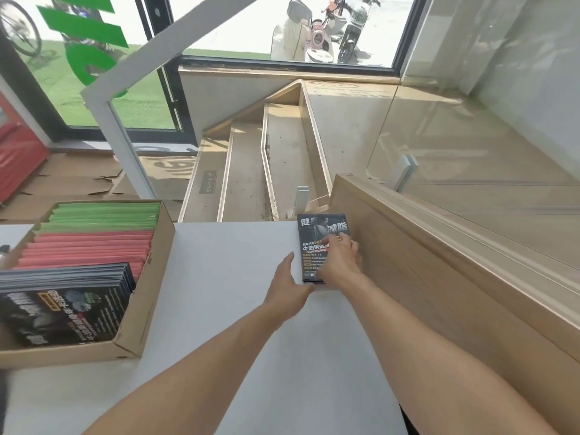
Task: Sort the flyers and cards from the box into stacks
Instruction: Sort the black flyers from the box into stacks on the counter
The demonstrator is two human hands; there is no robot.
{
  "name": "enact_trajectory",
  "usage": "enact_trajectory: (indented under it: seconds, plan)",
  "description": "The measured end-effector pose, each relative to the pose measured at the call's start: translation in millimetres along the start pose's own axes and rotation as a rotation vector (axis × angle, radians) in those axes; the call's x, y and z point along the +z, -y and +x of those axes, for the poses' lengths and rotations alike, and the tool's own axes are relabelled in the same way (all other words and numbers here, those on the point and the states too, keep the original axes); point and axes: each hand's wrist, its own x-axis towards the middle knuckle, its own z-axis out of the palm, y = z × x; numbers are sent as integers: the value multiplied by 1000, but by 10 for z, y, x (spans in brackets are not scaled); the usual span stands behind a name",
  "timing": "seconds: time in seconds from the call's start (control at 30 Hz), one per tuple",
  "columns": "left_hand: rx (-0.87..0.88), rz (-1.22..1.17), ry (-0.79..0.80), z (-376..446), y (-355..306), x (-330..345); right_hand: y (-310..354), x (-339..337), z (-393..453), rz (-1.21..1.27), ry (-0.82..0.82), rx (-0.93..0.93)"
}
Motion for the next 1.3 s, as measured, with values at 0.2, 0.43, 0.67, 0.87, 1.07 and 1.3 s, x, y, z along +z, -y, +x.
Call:
enact_trajectory:
  seconds: [0.2,0.43,0.67,0.87,1.07,1.3]
  plan:
    - [192,-273,-474,-456,-37,-846,858,75,-263,209,-82,-359]
    - [313,-25,-976,-1102,407,-2182,2011,691,-976,261,28,-796]
    - [105,611,-972,-1231,1180,-3029,2751,1255,-1400,-29,-30,-1093]
    - [-28,804,-869,-1213,1531,-3097,2906,1540,-1520,-215,-130,-1024]
    - [-21,797,-886,-1204,1543,-3090,2839,1668,-1534,-153,-222,-1024]
    - [23,740,-895,-1243,1535,-3077,2839,1679,-1605,-70,-399,-1074]
